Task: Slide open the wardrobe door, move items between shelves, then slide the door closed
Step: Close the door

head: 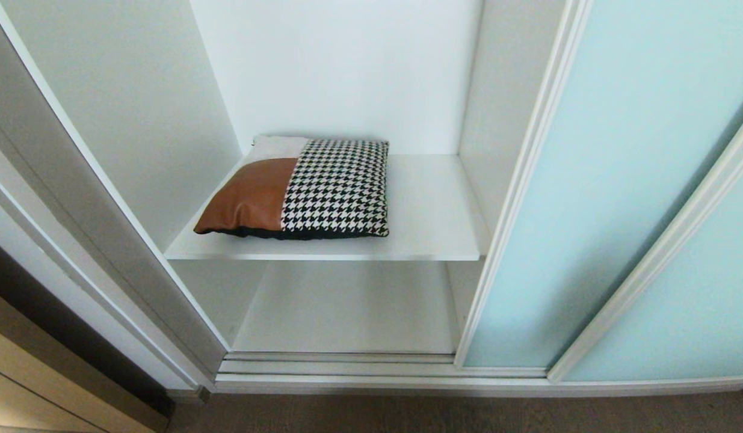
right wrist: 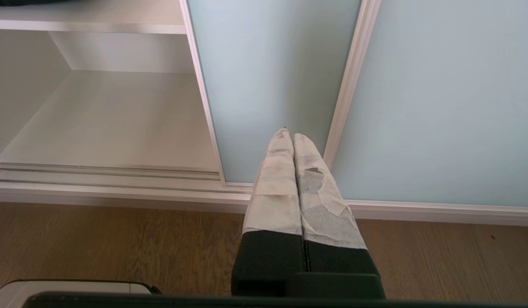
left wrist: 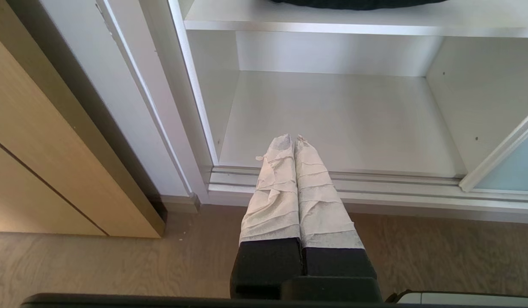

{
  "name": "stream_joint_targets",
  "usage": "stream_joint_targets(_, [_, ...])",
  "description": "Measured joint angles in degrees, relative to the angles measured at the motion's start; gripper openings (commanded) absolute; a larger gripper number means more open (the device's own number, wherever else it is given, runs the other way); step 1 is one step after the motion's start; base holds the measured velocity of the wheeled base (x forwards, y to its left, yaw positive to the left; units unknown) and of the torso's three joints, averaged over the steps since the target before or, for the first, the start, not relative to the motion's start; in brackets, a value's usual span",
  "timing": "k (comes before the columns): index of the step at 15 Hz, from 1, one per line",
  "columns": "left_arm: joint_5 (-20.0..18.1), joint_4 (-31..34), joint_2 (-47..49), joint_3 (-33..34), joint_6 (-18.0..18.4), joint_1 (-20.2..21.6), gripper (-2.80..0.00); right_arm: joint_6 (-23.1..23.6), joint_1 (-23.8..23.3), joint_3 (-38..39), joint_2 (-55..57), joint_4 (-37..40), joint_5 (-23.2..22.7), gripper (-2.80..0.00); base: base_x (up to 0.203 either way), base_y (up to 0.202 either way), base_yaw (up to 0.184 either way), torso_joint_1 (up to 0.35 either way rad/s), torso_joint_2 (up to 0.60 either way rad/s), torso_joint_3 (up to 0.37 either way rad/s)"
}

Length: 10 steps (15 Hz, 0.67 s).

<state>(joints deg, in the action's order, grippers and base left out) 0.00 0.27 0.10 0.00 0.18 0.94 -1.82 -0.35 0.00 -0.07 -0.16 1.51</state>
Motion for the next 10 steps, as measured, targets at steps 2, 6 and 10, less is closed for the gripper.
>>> stream_joint_targets(2, [0.0, 0.0, 0.0, 0.0, 0.0, 0.0, -2.8, 0.0, 0.0, 0.0, 0.0, 0.0, 0.0, -2.8, 0.0, 0.0, 0.0, 0.0, 0.0, 0.0])
stream_joint_targets(6, [0.0, 0.0, 0.0, 0.0, 0.0, 0.0, -2.8, 0.0, 0.0, 0.0, 0.0, 0.0, 0.0, -2.8, 0.0, 0.0, 0.0, 0.0, 0.0, 0.0])
stream_joint_targets(10, [0.0, 0.0, 0.0, 0.0, 0.0, 0.0, -2.8, 0.0, 0.0, 0.0, 0.0, 0.0, 0.0, -2.8, 0.0, 0.0, 0.0, 0.0, 0.0, 0.0])
